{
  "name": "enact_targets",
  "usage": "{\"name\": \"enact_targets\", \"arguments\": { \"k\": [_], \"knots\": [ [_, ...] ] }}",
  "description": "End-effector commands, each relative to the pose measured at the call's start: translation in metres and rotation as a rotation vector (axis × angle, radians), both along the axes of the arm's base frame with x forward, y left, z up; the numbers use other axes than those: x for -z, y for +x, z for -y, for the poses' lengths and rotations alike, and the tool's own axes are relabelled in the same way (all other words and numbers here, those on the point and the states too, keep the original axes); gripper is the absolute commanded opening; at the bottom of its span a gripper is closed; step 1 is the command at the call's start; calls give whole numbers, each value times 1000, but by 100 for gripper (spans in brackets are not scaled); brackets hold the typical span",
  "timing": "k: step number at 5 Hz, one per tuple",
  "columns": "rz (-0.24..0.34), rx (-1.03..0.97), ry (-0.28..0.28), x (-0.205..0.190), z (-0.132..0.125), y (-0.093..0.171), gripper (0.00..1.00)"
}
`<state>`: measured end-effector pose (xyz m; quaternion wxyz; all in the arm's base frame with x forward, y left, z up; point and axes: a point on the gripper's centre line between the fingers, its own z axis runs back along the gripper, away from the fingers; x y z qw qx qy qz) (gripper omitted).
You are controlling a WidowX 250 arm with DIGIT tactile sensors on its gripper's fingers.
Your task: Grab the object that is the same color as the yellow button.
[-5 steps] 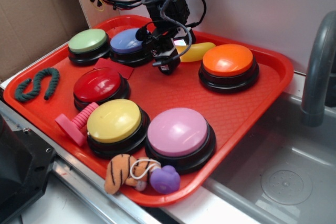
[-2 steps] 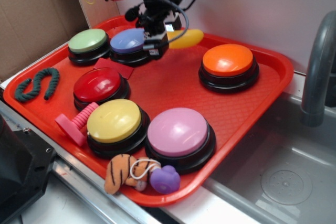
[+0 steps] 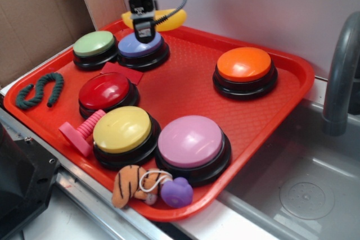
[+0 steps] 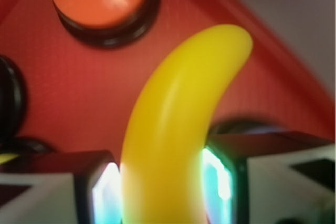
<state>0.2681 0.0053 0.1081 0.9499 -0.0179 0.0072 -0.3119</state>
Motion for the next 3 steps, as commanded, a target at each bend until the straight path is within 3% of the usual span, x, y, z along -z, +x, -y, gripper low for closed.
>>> {"name": "enact_targets", "arguments": {
  "k": [1, 3],
  "knots": [
    [10, -430, 54, -48, 7, -30, 0],
    [-4, -686, 72, -58, 1, -49, 0]
  ]
}}
